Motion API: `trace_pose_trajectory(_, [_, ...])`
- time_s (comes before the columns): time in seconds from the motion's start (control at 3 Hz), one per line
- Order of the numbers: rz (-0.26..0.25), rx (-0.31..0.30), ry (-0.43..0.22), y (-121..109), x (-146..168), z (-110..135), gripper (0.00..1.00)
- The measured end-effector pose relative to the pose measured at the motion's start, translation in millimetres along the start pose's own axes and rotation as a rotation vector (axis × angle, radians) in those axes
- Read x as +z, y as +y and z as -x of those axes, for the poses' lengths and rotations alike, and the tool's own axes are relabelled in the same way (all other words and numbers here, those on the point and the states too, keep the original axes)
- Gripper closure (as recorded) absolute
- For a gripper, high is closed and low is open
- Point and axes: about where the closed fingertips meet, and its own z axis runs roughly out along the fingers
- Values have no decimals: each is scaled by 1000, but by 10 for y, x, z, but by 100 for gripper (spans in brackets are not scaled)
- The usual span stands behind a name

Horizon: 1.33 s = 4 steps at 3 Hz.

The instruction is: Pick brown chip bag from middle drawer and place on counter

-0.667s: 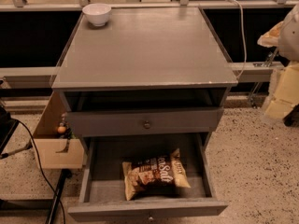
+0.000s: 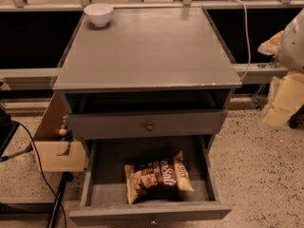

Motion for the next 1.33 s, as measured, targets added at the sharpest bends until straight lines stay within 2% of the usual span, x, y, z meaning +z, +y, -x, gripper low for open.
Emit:
trace_pose_trajectory(0.67, [41, 29, -102, 165, 520, -43, 0])
trace_pose_trajectory(1.0, [60, 8, -162, 277, 878, 4, 0])
trace_pose_trajectory(1.33, [80, -25, -193, 398, 1281, 75, 0])
